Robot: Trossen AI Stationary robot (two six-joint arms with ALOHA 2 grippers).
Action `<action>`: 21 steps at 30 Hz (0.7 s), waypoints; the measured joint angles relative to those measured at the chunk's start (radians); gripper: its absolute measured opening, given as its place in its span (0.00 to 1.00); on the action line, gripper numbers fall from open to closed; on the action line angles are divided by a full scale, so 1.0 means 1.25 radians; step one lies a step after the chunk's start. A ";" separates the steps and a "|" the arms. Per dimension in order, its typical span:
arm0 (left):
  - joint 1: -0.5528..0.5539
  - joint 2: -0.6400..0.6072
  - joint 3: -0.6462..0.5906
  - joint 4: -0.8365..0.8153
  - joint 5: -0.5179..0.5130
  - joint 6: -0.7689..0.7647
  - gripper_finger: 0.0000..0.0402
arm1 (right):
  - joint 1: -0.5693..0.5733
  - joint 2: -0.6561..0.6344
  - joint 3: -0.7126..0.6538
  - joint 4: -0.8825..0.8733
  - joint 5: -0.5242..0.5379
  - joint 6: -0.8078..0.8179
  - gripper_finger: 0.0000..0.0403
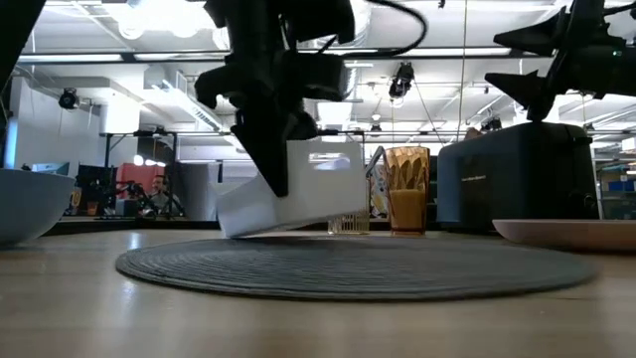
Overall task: Arrange a breakfast setting
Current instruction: Move the white bin with apple from top left to the bottom right of the table
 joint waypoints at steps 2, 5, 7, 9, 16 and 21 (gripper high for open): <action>-0.019 0.025 0.033 -0.017 0.000 0.024 0.00 | 0.000 0.006 0.000 0.000 0.001 -0.015 0.86; -0.043 0.058 0.094 -0.055 0.002 0.033 0.00 | 0.000 0.009 0.000 0.000 0.004 -0.063 0.86; -0.058 0.080 0.131 -0.083 0.004 0.025 0.00 | 0.000 0.009 0.000 0.012 0.000 -0.079 0.86; -0.072 0.100 0.165 -0.109 0.004 0.020 0.00 | 0.002 0.009 0.000 0.044 -0.002 -0.039 0.86; -0.097 0.150 0.288 -0.198 -0.039 -0.004 0.00 | 0.002 0.009 0.000 0.078 0.000 0.089 0.86; -0.104 0.167 0.344 -0.200 -0.040 -0.004 0.00 | 0.002 0.016 0.000 0.069 0.000 0.105 0.86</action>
